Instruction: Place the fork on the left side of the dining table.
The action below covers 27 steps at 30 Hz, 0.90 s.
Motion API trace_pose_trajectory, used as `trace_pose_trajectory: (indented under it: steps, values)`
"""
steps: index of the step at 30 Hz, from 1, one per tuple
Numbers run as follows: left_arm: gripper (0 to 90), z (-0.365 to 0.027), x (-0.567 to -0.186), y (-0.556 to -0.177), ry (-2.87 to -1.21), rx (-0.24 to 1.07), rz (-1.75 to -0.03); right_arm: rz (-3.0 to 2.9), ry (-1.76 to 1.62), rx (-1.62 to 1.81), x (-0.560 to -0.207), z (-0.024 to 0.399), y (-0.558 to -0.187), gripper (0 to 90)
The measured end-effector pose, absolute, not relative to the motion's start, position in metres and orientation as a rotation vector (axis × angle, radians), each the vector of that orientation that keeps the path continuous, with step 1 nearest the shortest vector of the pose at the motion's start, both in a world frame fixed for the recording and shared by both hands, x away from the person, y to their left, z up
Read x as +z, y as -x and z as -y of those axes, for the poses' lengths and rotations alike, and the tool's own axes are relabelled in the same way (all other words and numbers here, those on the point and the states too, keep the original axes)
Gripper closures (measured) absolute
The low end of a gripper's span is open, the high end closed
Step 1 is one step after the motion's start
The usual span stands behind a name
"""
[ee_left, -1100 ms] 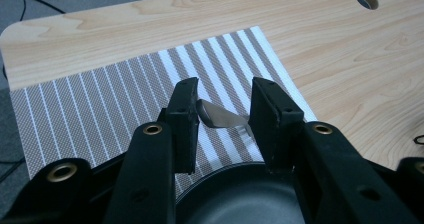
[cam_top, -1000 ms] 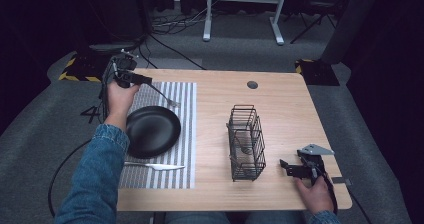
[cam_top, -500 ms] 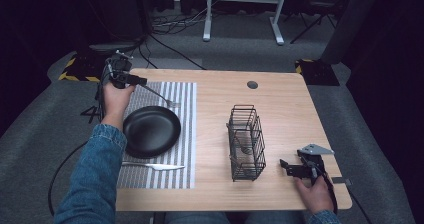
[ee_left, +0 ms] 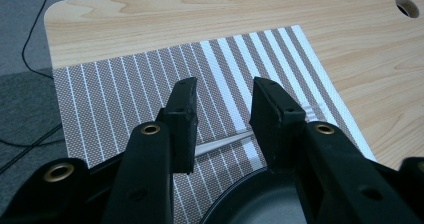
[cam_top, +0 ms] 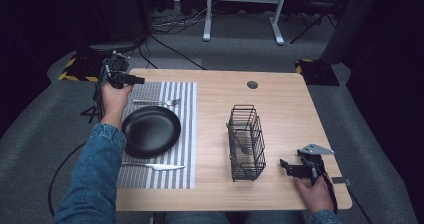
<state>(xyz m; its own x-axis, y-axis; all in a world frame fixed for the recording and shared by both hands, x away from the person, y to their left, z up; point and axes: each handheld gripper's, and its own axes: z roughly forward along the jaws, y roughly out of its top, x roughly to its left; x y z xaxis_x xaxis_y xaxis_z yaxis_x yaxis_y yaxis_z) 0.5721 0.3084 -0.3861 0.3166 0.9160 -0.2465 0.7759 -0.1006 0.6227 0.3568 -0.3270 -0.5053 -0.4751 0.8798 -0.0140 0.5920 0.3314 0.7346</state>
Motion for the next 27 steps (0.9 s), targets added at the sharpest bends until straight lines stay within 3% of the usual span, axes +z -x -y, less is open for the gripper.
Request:
trace_pose_trajectory:
  steps: [12, 27]
  values:
    - [62.5, -0.314, -0.387, -0.562, -1.897, 0.302, -1.479, -2.19, -1.298, 0.948, -0.505, 0.327, -0.357, 15.1]
    - [55.2, -0.314, -0.349, -0.5, -1.957, 0.48, -1.35, -2.19, -1.297, 0.946, -0.505, 0.327, -0.357, 15.2]
